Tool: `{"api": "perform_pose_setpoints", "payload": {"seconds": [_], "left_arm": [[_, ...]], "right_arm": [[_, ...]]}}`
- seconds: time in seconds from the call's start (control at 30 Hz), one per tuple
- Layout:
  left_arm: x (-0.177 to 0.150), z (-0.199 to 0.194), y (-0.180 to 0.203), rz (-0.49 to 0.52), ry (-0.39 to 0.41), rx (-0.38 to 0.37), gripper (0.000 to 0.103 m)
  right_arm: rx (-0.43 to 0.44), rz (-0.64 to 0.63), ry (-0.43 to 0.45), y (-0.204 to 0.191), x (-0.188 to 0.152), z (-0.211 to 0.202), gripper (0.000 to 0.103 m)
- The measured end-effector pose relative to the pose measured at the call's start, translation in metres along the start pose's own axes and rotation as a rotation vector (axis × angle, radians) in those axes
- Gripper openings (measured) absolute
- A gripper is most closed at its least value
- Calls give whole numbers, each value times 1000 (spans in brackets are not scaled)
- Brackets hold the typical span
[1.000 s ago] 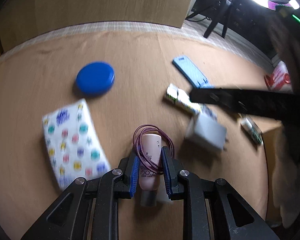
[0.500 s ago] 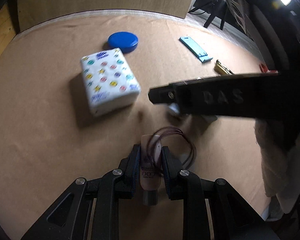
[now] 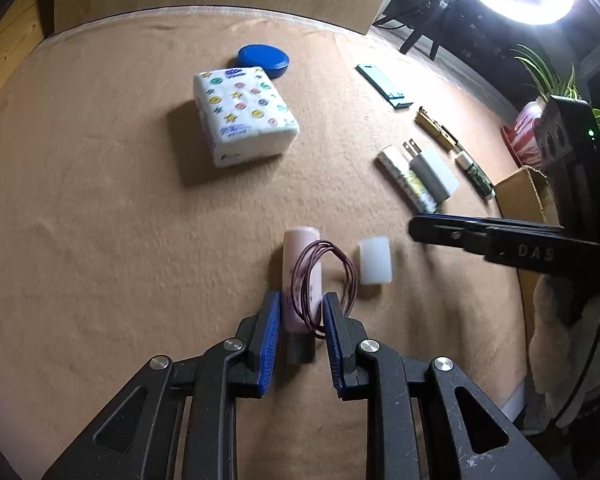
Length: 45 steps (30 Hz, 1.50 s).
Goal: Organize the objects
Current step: 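Lift the pink bottle with the left tool and lower it beside the white cap, then open the left tool to release the pink bottle on the cloth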
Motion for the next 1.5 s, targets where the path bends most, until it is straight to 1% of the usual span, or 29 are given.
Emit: {"api": "perform_pose_setpoints", "payload": {"seconds": [0.03, 0.2, 0.33, 0.47, 0.5, 0.6, 0.7, 0.8, 0.93, 1.13, 1.37, 1.4, 1.43, 1.47, 1.5], "left_arm": [[-1, 0, -1, 0, 2, 1, 23], [-4, -5, -3, -5, 23, -4, 23], [-5, -9, 0, 10, 33, 4, 17], [-6, -10, -2, 11, 38, 5, 14], [-6, -11, -3, 9, 40, 5, 14], [-8, -15, -6, 2, 47, 3, 10], [-8, -17, -8, -3, 52, -1, 7], [-9, -18, -10, -5, 53, -5, 6], [-9, -18, -9, -11, 52, -16, 6], [-13, -22, -5, -3, 56, -33, 6], [-22, -24, 9, 25, 45, -53, 4], [-24, -22, 11, 31, 39, -58, 4], [-26, -20, 14, 41, 32, -57, 4], [-28, -18, 17, 48, 27, -52, 4], [-30, -17, 18, 51, 23, -48, 4]], "right_arm": [[-3, -7, 3, -2, -1, 0, 20], [-15, -34, 5, -24, 1, 9, 23], [-34, -47, 9, -35, 7, 15, 24], [-39, -54, 5, -42, 12, 17, 24], [-33, -54, 5, -44, 14, 17, 25], [-19, -41, 13, -46, 15, 16, 35], [13, -22, 1, -44, 15, 17, 36], [22, -16, -20, -43, 15, 21, 36], [38, -8, -26, -43, 15, 22, 36], [153, 38, -29, -41, 13, 14, 36], [95, 26, -48, -42, 16, 26, 36], [84, 17, -44, -43, 16, 27, 35], [53, 8, -43, -45, 16, 26, 31], [32, 6, -43, -45, 15, 26, 29], [17, 9, -39, -43, 14, 24, 28]]}}
Point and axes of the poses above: each gripper's, at about its wrist camera, not at the fingertips, and z roughly the way its jaws point, y to its right, x to its top, the point moved 1 cm from there along z, roughly the way its jaws point, and after that the axes turned 12 degrees about -y, right-handed, at the moved point
